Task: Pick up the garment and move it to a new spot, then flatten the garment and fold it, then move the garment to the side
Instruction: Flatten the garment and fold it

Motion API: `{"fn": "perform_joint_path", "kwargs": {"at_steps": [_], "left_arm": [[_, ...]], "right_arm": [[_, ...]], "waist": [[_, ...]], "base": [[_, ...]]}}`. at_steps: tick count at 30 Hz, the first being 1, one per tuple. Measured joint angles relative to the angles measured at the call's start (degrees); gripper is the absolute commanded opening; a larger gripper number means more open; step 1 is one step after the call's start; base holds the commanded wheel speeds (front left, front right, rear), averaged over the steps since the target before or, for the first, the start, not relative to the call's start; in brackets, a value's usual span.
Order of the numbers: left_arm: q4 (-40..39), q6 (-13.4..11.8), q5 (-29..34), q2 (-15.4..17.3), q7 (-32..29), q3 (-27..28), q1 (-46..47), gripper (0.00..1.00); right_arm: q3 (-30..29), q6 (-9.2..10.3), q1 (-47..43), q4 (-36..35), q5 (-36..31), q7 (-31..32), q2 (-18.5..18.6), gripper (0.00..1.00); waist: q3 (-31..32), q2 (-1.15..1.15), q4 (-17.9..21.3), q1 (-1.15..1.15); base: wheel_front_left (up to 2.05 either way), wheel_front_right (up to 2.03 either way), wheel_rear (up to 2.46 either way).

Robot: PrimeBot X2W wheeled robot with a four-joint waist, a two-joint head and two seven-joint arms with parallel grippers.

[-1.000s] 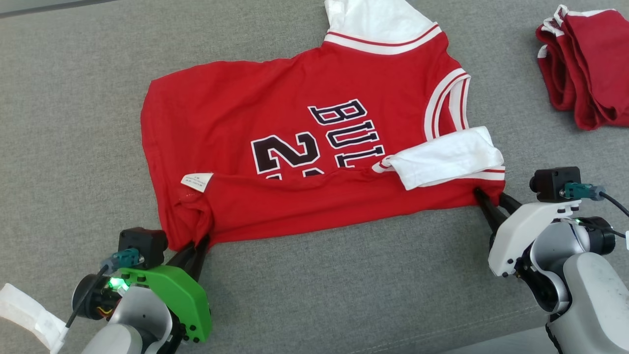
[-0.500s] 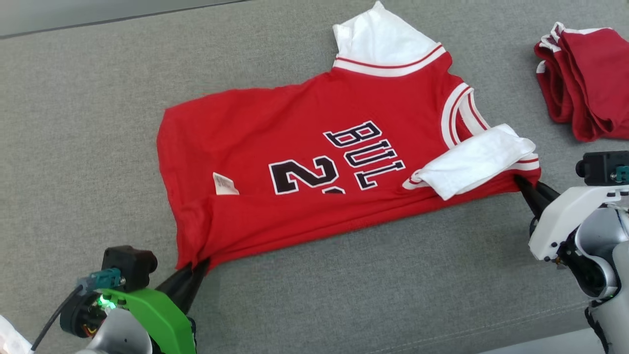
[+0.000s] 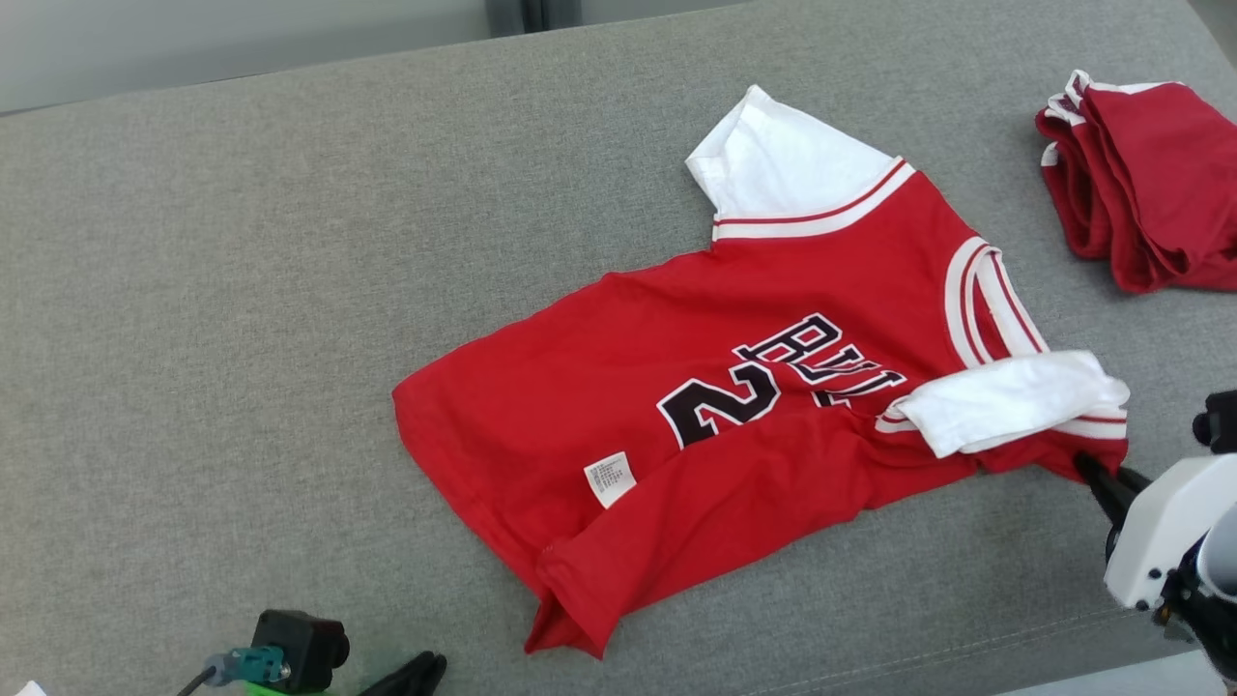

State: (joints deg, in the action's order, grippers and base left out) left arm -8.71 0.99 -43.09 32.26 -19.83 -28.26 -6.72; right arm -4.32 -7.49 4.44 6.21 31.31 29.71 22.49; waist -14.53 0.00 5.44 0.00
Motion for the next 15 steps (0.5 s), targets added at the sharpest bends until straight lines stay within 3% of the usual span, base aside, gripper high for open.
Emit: {"fn": "perform_joint_path", "kwargs": {"at_steps": [4,13,15], "left_arm": [[2.37,0.48,-0.22,-1.85,1.67,-1.04,-1.04,0.05],[3.14,0.47,0.37,-3.56,3.71,-1.58,-0.7,0.2],[3.02,0.25,0.58,-3.71,3.79,-1.64,-0.64,0.34]], "right_arm": [[0.33,0.0,-3.7,-1.23,0.57,0.47,-1.18,0.0],[0.82,0.0,-3.49,-1.47,-0.35,0.21,-0.34,0.0],[0.56,0.0,-2.78,-1.32,-1.26,-0.51,-0.29,0.49]], "waist": [[-0.14,0.0,-0.01,0.0],[0.78,0.0,0.21,0.0],[1.17,0.0,0.12,0.0]], "base": [[0.0,0.0,0.0],[0.0,0.0,0.0],[0.0,0.0,0.0]]}}
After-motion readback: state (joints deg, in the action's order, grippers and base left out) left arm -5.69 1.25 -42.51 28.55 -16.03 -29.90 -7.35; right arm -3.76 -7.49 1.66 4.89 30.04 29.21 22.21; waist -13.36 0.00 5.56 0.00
